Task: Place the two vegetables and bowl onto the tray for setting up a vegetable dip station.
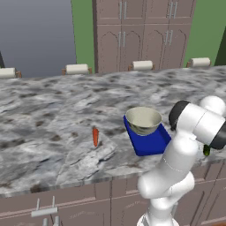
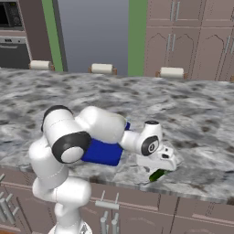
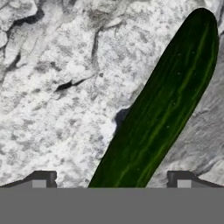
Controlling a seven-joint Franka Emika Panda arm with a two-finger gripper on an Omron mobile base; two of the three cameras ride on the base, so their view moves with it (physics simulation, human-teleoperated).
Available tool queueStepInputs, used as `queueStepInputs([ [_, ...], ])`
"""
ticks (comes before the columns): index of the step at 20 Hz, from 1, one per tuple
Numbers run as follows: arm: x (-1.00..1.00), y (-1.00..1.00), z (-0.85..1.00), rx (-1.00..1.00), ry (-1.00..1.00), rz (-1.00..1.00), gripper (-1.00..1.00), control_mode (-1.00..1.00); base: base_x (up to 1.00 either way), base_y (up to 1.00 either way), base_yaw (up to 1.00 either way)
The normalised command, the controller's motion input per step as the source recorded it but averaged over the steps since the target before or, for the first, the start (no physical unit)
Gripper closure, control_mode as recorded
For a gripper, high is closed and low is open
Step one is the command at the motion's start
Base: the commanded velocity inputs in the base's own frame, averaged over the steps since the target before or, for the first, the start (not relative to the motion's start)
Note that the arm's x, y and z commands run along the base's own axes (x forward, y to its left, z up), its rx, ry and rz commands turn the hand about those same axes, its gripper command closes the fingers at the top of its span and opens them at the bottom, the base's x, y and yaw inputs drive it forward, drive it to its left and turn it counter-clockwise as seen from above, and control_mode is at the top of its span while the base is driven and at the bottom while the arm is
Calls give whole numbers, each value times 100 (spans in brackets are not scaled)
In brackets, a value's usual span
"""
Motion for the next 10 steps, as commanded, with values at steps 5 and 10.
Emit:
queueStepInputs([
  [5,16,-13,-28,7,3,0,-100,-100,0,0,0],
  [10,8,-10,-25,9,2,-1,100,-100,0,0,0],
])
